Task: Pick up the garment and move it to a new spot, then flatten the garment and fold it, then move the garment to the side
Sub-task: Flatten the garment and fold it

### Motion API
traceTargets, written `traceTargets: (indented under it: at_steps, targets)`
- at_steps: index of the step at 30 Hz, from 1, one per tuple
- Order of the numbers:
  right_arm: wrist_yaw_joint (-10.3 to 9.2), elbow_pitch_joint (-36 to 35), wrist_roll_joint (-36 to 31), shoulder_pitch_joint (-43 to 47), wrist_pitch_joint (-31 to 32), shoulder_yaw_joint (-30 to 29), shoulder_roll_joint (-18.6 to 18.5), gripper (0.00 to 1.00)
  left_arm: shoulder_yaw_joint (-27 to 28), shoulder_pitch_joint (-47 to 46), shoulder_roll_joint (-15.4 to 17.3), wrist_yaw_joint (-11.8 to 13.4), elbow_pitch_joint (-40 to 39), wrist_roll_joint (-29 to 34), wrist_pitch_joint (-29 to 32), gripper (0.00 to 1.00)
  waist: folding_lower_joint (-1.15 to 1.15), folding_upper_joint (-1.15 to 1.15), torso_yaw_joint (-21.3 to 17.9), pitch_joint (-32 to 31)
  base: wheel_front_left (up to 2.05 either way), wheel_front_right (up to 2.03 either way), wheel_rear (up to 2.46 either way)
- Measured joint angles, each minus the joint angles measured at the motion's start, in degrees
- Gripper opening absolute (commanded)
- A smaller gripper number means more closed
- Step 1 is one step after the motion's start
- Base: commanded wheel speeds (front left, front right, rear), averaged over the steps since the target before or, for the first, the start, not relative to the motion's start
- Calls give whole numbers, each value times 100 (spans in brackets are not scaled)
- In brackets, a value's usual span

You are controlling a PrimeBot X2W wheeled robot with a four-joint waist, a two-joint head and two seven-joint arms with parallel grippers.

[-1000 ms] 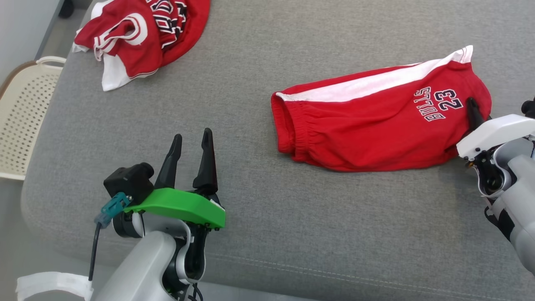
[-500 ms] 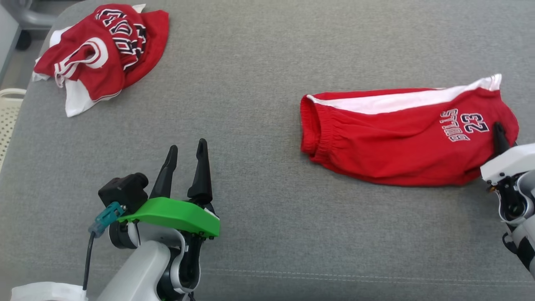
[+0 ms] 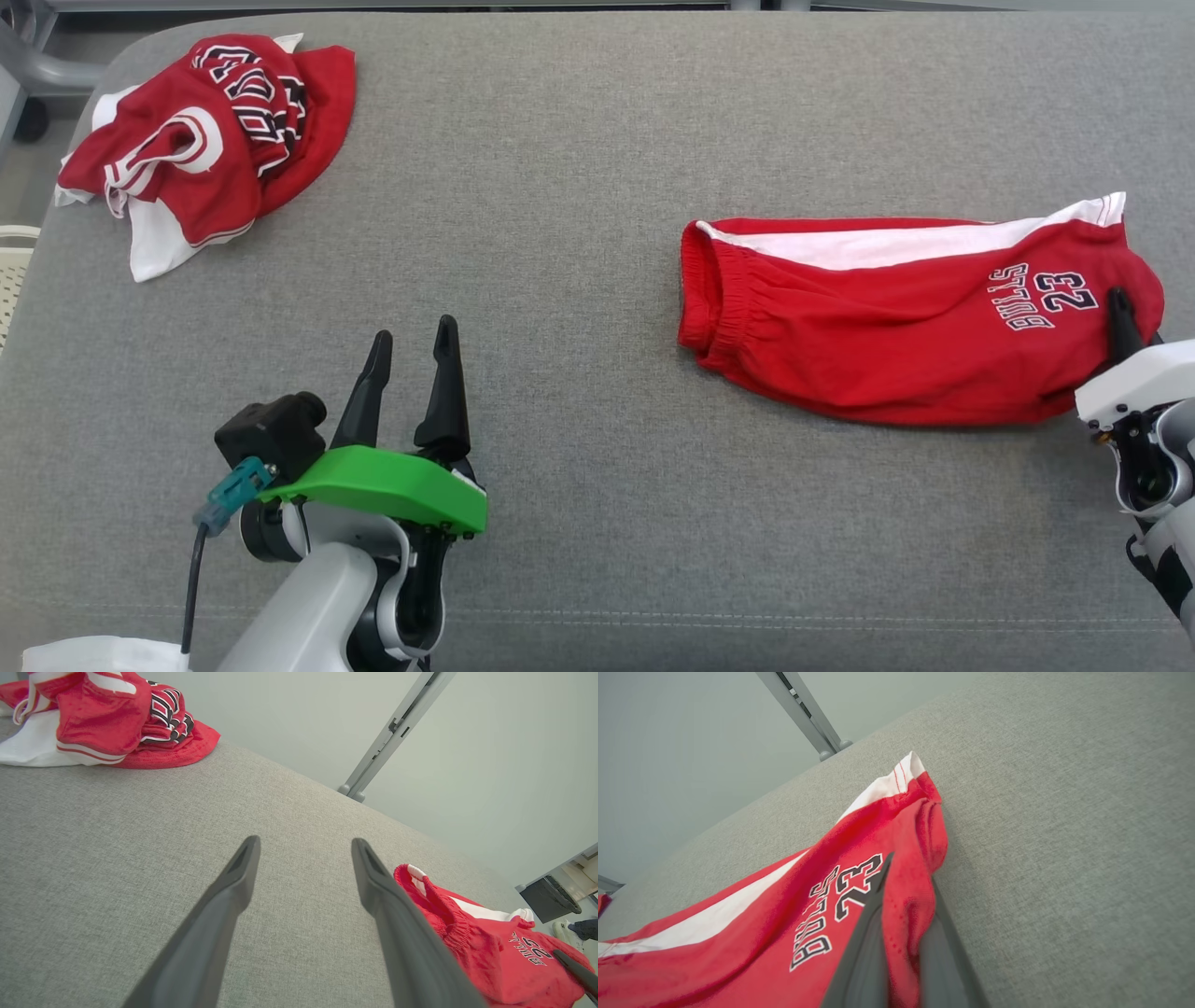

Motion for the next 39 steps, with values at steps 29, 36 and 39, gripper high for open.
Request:
traceTargets:
  at_steps: [29,36,39]
  targets:
    - [0,-1736,-1960,-586,1500,1207,434,0,193,274,-308,-167,110,-25,-46,100,0,0,372,-466,0,0,0]
    - [0,-1707,-2254,-562,1939,1615,664,0,244,303,-357,-213,153,-23,-47,100,0,0,473,-499,0,0,0]
    - [0,-1566,-2476,-566,2012,1752,666,0,240,320,-403,-240,187,-19,-47,100,0,0,501,-516,0,0,0]
